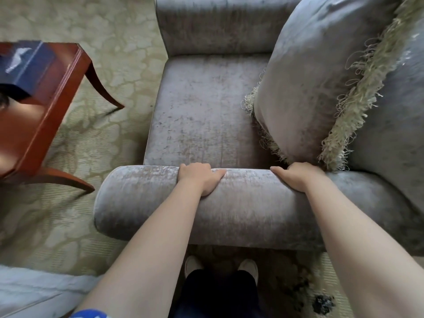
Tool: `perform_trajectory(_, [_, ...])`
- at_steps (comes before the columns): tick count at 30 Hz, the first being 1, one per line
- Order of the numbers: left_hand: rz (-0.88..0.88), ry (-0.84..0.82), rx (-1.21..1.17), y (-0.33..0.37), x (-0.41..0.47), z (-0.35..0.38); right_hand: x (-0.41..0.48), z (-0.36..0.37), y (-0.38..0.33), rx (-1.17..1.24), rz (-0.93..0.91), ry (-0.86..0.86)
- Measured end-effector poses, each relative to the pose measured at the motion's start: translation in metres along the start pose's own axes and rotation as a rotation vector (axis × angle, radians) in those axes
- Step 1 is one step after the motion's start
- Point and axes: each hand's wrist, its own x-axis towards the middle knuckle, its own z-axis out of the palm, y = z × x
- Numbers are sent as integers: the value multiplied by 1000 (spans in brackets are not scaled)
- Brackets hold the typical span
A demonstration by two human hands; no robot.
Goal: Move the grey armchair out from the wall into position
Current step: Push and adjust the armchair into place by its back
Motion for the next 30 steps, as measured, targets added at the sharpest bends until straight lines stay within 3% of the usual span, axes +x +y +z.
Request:
perform_trajectory(12, [-20,25,-14,-1,-9,3,0,5,-3,-32,-38,-64])
perform_trajectory(17, [-24,-8,-29,-2,-8,4,7,-9,-39,-172,73,-159])
perform_trajectory(21, [-61,-70,-136,-22,-2,-1,6,2,-119,21,-150,-233])
perform_trajectory(24, [-161,-96,-75,-68,1,-3,-10,21,-175,69,-290,-140])
perform_trajectory(27, [-222,-68,-35,-104,0,-2,-15,29,-185,58,-245,-3])
perform_trajectory(30, [-196,-40,-6,-107,-3,0,-18,29,-179,48,-232,2])
